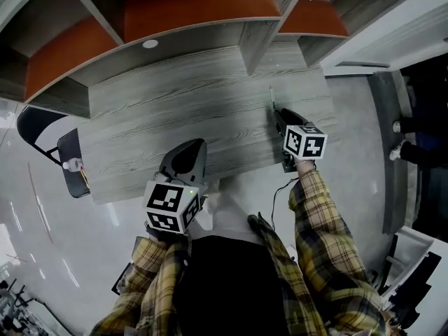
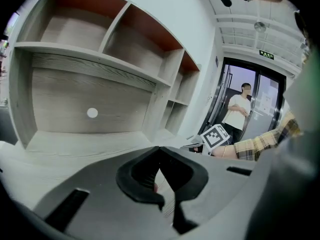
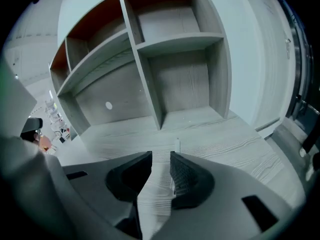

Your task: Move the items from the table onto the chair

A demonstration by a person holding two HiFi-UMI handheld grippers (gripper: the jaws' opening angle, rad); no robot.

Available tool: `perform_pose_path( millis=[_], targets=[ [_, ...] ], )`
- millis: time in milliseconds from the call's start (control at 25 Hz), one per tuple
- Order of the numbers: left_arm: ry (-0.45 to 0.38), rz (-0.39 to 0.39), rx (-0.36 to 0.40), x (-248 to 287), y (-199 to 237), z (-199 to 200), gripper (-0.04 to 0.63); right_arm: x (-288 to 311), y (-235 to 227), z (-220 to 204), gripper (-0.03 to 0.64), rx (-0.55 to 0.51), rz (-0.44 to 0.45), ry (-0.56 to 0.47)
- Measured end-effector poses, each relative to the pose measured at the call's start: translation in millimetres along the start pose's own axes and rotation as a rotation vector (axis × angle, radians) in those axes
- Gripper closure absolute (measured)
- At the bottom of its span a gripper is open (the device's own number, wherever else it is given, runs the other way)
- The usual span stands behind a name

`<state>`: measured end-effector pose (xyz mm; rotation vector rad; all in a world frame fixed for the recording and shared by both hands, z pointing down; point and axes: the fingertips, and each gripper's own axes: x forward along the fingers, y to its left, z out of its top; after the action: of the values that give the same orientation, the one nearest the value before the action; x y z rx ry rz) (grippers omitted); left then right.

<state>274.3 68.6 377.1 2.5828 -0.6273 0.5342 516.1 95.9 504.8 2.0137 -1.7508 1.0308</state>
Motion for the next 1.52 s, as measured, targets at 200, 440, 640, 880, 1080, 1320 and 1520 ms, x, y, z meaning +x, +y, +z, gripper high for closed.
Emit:
perform_pose_path(
  millis=[200,440,640,880,1080,1320,1520],
  targets=[
    [0.009,0.045,-0.032,-7,19,-4,0.591,32,-13,-9,0.492,-0.018,-0.039,0.077],
    [0.017,0.070,-0.055,-10,30,-7,0.591,46,-24,-18,0.492,-0.044,-0.089,0.121],
    [0.016,0.076,-0.063,-8,35,-6,0.591,53,-28,-30,0.492,-0.079,-0.127,0.168],
    [0.019,0.075,-0.062,-8,36,-8,0.591,53,-28,-34,0.509,-0.117,-0.163,0.169],
    [0.014,0.074,-0.058,-9,32,-6,0.591,52,-29,-35,0.551,-0.126,-0.171,0.185],
    [0.000,0.091,-0.062,-17,35,-6,0.591,52,-33,-37,0.553,-0.063,-0.178,0.182],
    [-0.016,0.106,-0.072,-29,42,-5,0.591,45,-21,-34,0.554,-0.034,-0.166,0.156]
  ],
)
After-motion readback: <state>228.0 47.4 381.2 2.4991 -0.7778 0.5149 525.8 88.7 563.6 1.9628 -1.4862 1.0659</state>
